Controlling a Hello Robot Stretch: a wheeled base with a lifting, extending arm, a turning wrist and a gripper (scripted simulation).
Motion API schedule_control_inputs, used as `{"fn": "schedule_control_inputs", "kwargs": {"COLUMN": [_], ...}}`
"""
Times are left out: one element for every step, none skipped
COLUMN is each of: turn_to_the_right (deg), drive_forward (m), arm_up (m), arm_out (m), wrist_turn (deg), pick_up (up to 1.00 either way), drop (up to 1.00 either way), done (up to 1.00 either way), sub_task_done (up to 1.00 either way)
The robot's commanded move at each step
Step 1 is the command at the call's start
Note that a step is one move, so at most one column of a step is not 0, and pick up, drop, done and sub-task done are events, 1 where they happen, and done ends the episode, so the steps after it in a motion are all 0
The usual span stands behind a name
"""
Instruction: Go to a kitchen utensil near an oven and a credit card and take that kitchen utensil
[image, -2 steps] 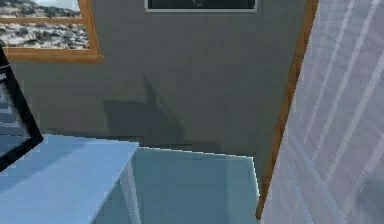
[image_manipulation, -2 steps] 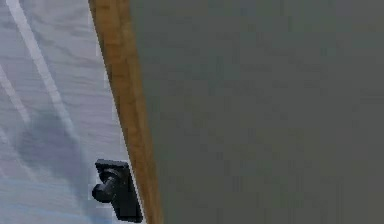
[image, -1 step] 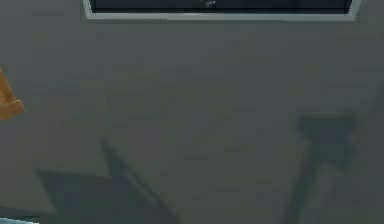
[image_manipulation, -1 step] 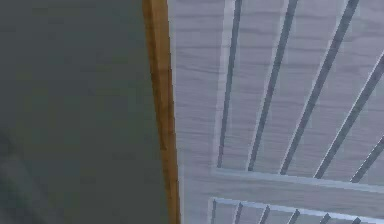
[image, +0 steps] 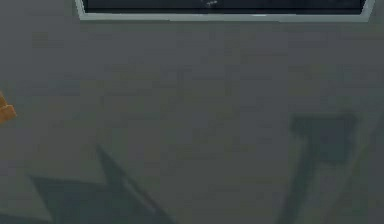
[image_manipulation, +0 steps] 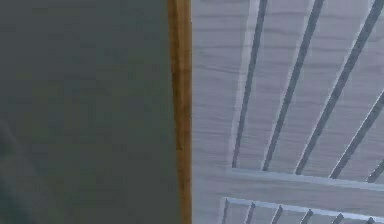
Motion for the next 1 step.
{"fn": "schedule_control_inputs", "kwargs": {"turn_to_the_right": [-45.0], "drive_forward": [0.0], "arm_up": [0.0], "arm_out": [0.0], "wrist_turn": [0.0], "pick_up": [0.0], "drop": [0.0], "done": [0.0], "sub_task_done": [0.0]}}
